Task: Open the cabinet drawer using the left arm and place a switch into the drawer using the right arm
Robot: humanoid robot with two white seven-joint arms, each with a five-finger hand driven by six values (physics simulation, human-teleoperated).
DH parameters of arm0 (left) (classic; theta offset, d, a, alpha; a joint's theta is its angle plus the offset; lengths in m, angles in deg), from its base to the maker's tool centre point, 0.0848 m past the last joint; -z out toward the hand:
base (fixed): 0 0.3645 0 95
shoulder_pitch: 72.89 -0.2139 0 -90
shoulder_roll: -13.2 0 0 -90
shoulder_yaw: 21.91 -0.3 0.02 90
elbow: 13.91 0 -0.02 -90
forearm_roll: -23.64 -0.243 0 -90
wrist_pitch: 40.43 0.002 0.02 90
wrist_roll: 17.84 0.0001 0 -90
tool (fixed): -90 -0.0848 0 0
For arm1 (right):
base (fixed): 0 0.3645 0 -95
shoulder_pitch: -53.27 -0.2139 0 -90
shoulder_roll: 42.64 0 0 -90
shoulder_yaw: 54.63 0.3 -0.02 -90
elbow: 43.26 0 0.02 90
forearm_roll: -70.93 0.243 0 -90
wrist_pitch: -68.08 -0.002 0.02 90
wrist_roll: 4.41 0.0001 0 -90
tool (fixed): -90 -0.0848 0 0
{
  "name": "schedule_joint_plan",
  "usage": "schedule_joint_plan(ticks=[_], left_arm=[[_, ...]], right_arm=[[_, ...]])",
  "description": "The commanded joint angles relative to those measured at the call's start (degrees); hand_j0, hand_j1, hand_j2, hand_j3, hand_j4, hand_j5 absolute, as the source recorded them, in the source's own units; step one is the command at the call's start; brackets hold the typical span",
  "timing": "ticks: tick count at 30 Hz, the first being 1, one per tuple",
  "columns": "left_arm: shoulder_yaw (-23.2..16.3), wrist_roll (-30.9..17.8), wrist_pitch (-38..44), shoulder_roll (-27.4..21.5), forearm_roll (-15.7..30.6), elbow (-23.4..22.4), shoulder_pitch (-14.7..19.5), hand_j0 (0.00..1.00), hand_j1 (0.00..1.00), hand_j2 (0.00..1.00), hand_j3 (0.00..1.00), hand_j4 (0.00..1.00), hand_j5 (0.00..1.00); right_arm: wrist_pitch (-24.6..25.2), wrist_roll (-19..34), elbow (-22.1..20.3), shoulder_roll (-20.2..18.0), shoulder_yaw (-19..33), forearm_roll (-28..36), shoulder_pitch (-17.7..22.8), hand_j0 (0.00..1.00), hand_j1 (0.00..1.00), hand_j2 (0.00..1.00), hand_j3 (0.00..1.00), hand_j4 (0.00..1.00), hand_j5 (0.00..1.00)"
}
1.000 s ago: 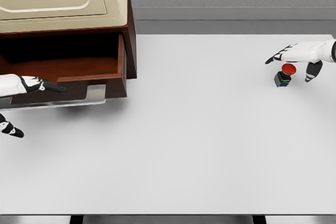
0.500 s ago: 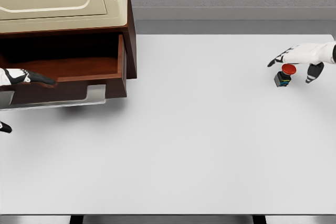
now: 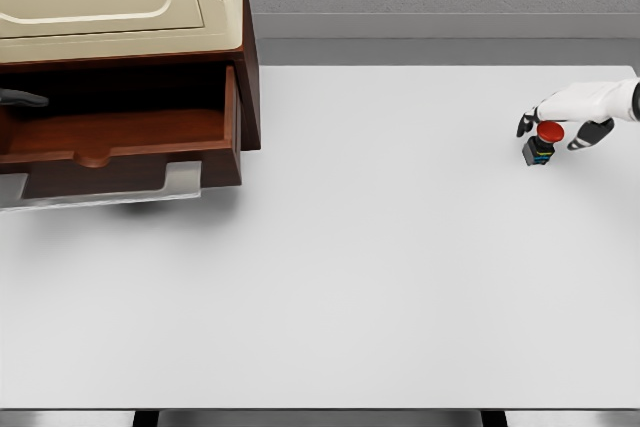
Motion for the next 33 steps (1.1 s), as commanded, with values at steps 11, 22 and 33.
schedule_joint_plan(ticks=[11, 22, 33], left_arm=[[0.0, 0.0, 0.2, -0.2, 0.5, -0.2, 0.0, 1.0, 1.0, 1.0, 1.0, 1.0, 1.0], [0.1, 0.0, 0.2, -0.1, 0.5, -0.2, -0.1, 1.0, 1.0, 1.0, 1.0, 1.0, 1.0], [0.1, 0.0, 0.2, -0.1, 0.5, -0.2, 0.0, 1.0, 1.0, 1.0, 1.0, 1.0, 1.0]], right_arm=[[0.1, 0.0, -0.1, 0.0, 0.4, 0.8, 0.3, 0.56, 0.56, 0.56, 0.56, 0.56, 0.56], [0.1, 0.0, -0.3, 0.1, 2.4, 1.2, 0.3, 0.41, 0.41, 0.41, 0.41, 0.41, 0.41], [0.1, 0.0, -3.4, 2.4, 9.8, 6.6, -0.1, 0.4, 0.4, 0.4, 0.4, 0.4, 0.4]])
